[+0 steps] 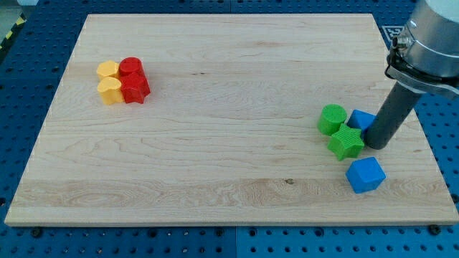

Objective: Nudge the blue triangle a bit up

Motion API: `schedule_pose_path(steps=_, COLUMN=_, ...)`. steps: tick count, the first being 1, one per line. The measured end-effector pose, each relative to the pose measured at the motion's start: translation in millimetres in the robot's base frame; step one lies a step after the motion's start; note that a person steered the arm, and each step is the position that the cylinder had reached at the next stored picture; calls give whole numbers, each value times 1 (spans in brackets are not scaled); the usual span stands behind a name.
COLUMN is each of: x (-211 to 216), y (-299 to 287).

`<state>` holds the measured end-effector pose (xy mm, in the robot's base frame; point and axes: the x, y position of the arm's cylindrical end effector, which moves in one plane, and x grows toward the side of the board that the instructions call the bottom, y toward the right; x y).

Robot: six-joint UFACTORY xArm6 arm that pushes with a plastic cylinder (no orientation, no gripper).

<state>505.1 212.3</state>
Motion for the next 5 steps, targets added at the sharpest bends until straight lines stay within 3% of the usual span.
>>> schedule_pose_path(steps=5, x=-95, y=2)
